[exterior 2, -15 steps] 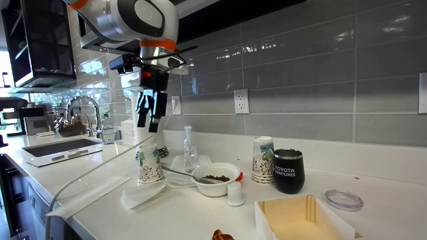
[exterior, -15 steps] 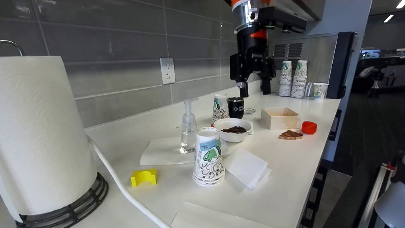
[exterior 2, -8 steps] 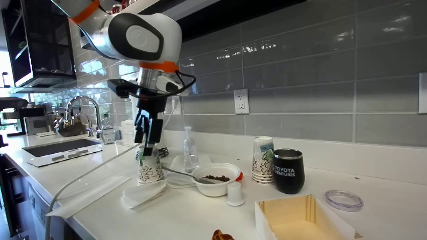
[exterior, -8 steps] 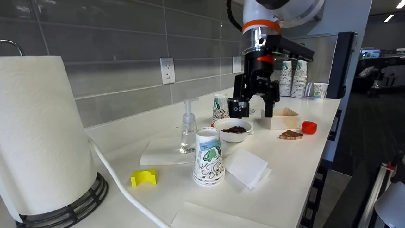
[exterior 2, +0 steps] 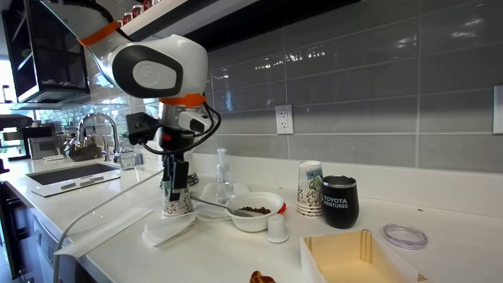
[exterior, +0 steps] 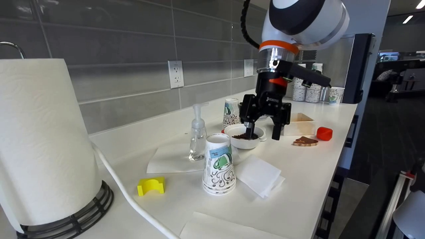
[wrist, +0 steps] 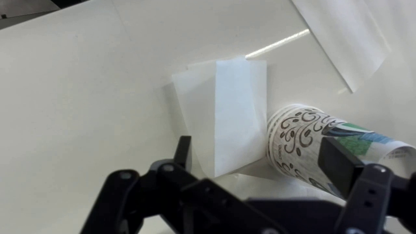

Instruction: Unfold the paper on the right

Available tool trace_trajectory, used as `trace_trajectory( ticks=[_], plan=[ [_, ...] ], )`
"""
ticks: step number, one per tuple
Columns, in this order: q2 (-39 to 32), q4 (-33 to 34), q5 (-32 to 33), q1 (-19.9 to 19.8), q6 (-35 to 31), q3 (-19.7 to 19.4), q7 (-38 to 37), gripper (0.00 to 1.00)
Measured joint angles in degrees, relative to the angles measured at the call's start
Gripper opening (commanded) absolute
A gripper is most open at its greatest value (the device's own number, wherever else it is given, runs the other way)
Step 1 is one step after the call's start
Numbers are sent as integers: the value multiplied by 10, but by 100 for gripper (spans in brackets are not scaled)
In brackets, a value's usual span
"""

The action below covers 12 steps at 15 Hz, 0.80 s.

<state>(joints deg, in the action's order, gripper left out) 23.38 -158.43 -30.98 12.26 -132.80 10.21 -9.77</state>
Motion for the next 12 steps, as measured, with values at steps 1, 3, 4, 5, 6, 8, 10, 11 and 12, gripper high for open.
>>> trace_trajectory(
  ticks=[1,3,4,5,6,8,10,11,12],
  plan=[
    [-7,0,-6,5,-12,0,0,100],
    [-23,0,-17,15,-33,1,0,100],
    [-32,0,-22,19,-42,2,0,100],
    [-41,0,-24,22,-49,3,0,100],
    [-51,0,-24,24,-53,3,0,100],
    [-69,0,-24,25,-56,4,0,100],
    [-86,0,-24,26,-57,4,0,100],
    [-94,0,-24,26,-58,5,0,100],
    [-101,0,-24,26,-60,5,0,100]
  ],
)
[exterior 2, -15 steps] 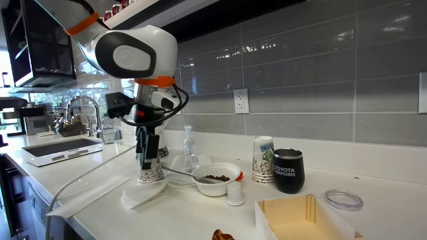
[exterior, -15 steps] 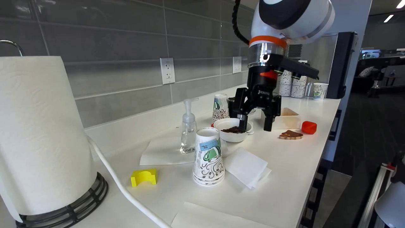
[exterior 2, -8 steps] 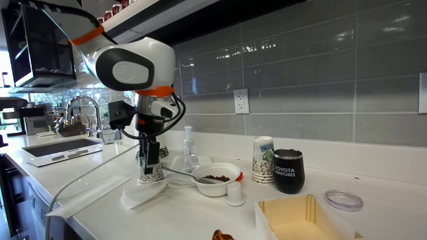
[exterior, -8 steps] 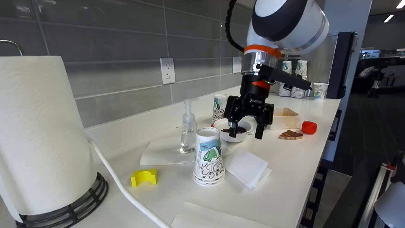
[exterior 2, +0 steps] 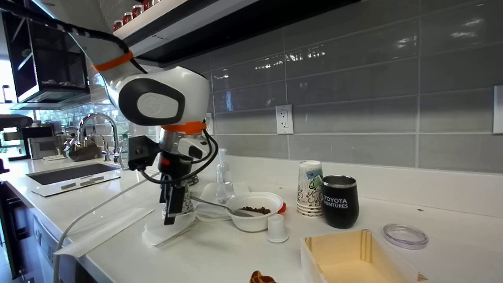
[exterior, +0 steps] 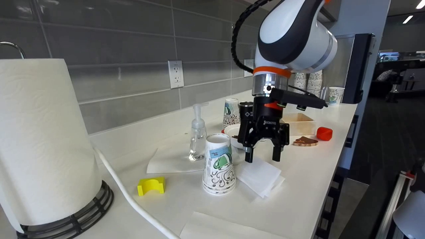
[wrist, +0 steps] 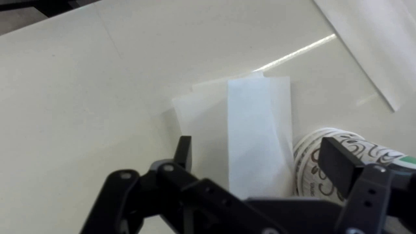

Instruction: Unfold the paper on the right

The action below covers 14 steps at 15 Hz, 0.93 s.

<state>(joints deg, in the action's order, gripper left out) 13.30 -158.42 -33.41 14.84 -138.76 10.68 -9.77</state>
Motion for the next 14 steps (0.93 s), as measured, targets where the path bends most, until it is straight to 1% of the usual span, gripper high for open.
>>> trace_trajectory(
  ticks=[1,2,3,4,8,10,12,13,14],
  plan=[
    [-7,0,0,0,-1,1,0,100],
    [-12,0,0,1,-3,1,0,75],
    [-18,0,0,1,-5,2,0,72],
    [-23,0,0,2,-7,3,0,66],
    [-36,0,-4,5,-12,7,1,33],
    [-39,0,-4,5,-12,8,1,20],
    [-39,1,-4,5,-13,8,1,4],
    [-39,2,-4,5,-13,8,1,0],
    [-39,3,-4,5,-13,8,1,0]
  ],
)
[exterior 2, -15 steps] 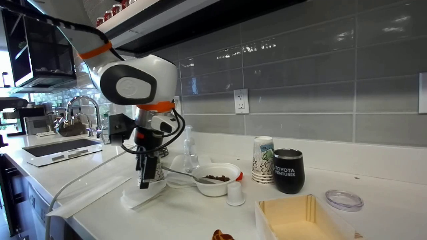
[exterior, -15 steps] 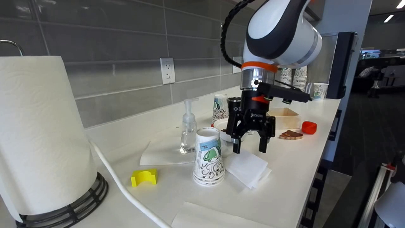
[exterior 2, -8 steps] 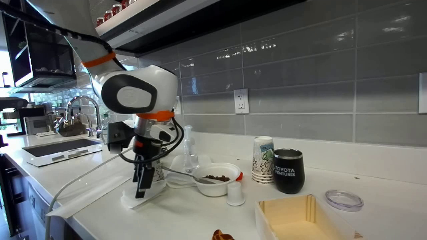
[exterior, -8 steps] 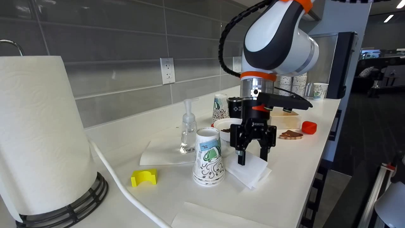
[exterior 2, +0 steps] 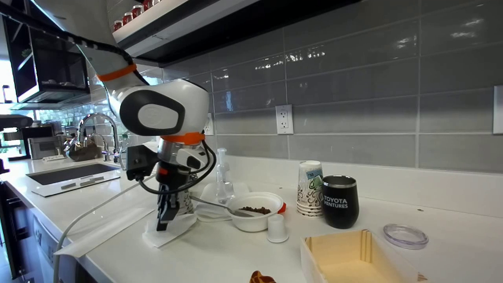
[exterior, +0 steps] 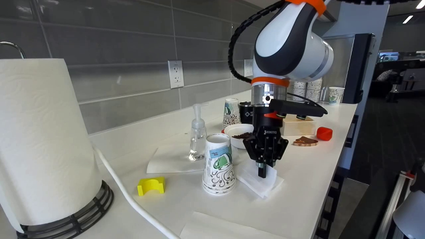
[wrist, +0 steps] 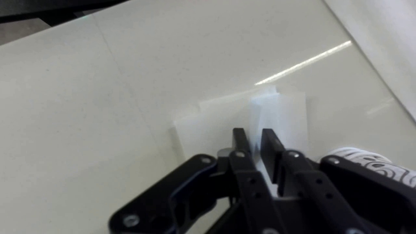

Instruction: Unfold the paper on the right

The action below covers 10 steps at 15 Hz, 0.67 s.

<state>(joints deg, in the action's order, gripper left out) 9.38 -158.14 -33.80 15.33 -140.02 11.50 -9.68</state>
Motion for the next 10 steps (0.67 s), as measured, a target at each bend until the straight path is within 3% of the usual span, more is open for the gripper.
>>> trace_trajectory(
  ticks=[7,10],
  plan=[
    [14,4,3,-5,13,-5,0,0],
    [26,5,3,-11,54,-16,11,0]
  ],
)
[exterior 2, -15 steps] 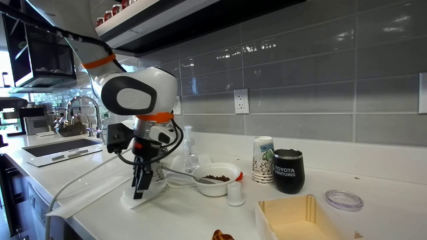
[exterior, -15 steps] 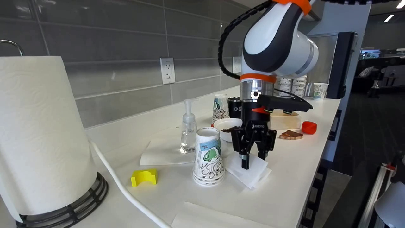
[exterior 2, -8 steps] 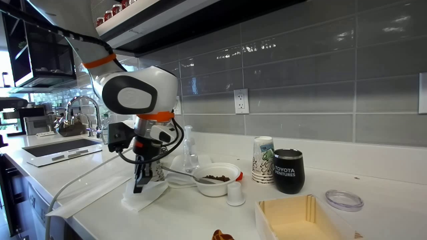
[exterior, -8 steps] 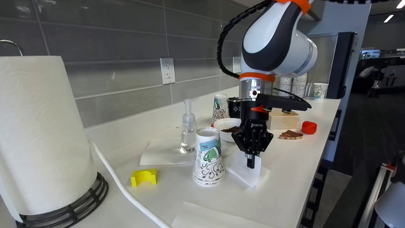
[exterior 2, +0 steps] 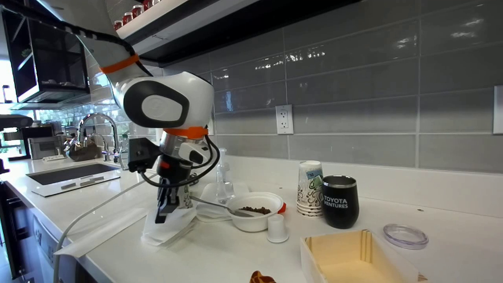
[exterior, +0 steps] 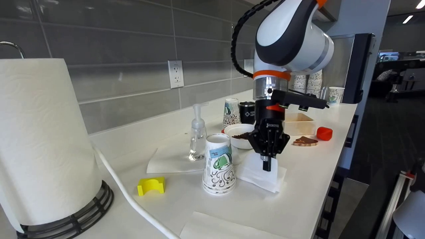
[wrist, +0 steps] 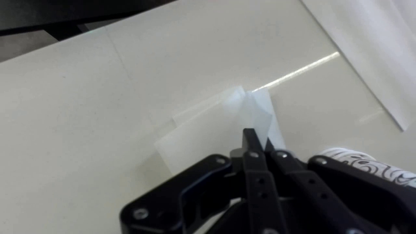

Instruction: Unfold the paper on the right

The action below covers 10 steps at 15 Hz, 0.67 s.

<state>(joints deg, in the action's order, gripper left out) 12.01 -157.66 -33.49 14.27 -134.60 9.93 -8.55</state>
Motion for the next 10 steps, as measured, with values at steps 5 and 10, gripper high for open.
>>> trace_trajectory(
  ticks=[5,10],
  plan=[
    [23,1,42,-29,113,-27,16,0],
    [36,23,136,-62,232,-36,13,0]
  ],
)
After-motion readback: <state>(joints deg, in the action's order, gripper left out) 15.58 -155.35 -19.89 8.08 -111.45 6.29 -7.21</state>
